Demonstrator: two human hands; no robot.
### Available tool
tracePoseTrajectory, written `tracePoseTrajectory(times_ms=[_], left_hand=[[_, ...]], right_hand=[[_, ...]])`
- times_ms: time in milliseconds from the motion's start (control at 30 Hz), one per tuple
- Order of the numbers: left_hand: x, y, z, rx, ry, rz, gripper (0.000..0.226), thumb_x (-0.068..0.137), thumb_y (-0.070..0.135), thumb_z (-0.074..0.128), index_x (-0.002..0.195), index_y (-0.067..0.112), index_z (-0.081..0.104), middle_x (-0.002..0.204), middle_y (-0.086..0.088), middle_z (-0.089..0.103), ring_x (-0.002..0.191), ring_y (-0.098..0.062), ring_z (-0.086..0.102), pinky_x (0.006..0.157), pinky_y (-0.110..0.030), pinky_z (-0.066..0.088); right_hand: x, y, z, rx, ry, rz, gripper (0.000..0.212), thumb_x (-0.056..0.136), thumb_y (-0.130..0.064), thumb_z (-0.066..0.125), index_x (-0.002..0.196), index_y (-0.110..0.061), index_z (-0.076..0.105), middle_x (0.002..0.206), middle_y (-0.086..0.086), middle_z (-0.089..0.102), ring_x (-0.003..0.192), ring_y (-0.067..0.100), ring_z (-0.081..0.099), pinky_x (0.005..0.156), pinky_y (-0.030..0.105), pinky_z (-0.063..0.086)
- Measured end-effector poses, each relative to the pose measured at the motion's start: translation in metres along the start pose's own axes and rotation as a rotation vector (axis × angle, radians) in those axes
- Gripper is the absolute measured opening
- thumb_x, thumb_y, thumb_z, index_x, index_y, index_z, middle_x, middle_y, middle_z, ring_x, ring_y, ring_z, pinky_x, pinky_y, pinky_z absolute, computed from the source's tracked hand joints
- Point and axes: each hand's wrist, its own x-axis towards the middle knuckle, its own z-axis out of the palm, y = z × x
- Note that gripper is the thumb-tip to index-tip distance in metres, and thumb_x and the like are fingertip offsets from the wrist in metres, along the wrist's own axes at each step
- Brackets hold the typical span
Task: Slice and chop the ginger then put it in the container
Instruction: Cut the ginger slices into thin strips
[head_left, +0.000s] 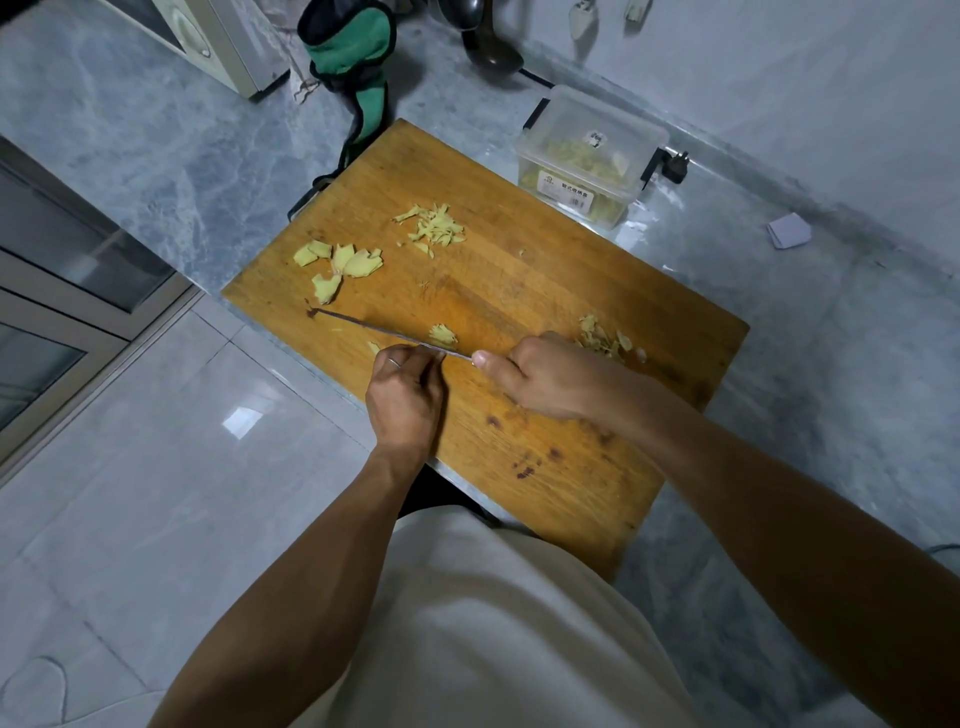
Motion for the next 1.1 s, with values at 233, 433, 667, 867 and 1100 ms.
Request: tracePoseTrajectory(times_ms=[233, 433, 667, 867, 1100], left_hand=[[0.001, 0.004, -0.003, -0.002, -0.018, -0.012, 0.032, 0.087, 0.021, 0.048, 0.090, 0.007, 0.077, 0.083, -0.010, 0.069, 0.085, -0.028, 0.060, 0.062, -0.026, 0.044], [0.000, 0.006, -0.004, 0.005, -0.019, -0.037, 0.028, 0.088, 0.017, 0.051, 0.090, 0.006, 0.077, 0.086, -0.012, 0.069, 0.086, -0.034, 0.062, 0.061, -0.032, 0.049], [0.000, 0.001, 0.000, 0.010, -0.015, -0.040, 0.026, 0.089, 0.021, 0.054, 0.089, 0.009, 0.076, 0.083, -0.009, 0.066, 0.085, -0.028, 0.057, 0.059, -0.030, 0.045], [0.000, 0.000, 0.003, -0.001, 0.014, -0.042, 0.014, 0.086, 0.015, 0.065, 0.089, 0.009, 0.077, 0.082, -0.009, 0.066, 0.086, -0.021, 0.052, 0.060, -0.029, 0.044], [0.000, 0.003, 0.001, 0.019, 0.012, -0.003, 0.024, 0.087, 0.017, 0.054, 0.086, 0.007, 0.076, 0.081, -0.010, 0.066, 0.086, -0.025, 0.055, 0.057, -0.029, 0.044]], right_hand=[[0.001, 0.006, 0.017, -0.004, 0.014, 0.021, 0.070, 0.103, -0.063, 0.027, 0.069, -0.007, 0.053, 0.068, 0.010, 0.054, 0.063, 0.027, 0.057, 0.062, 0.038, 0.051], [0.000, 0.002, 0.016, -0.017, 0.003, 0.032, 0.073, 0.102, -0.065, 0.025, 0.072, -0.005, 0.055, 0.070, 0.011, 0.054, 0.064, 0.028, 0.057, 0.066, 0.043, 0.055], [-0.006, 0.000, 0.005, 0.007, 0.025, -0.001, 0.079, 0.103, -0.063, 0.026, 0.071, 0.003, 0.055, 0.067, 0.014, 0.054, 0.064, 0.032, 0.060, 0.069, 0.048, 0.054], [-0.001, -0.003, -0.002, 0.019, 0.008, 0.012, 0.070, 0.104, -0.060, 0.028, 0.057, -0.009, 0.039, 0.056, 0.006, 0.041, 0.050, 0.024, 0.043, 0.058, 0.035, 0.039], [0.001, 0.001, 0.014, 0.034, 0.026, 0.027, 0.070, 0.103, -0.062, 0.029, 0.063, -0.008, 0.047, 0.063, 0.008, 0.051, 0.058, 0.027, 0.053, 0.064, 0.045, 0.054]])
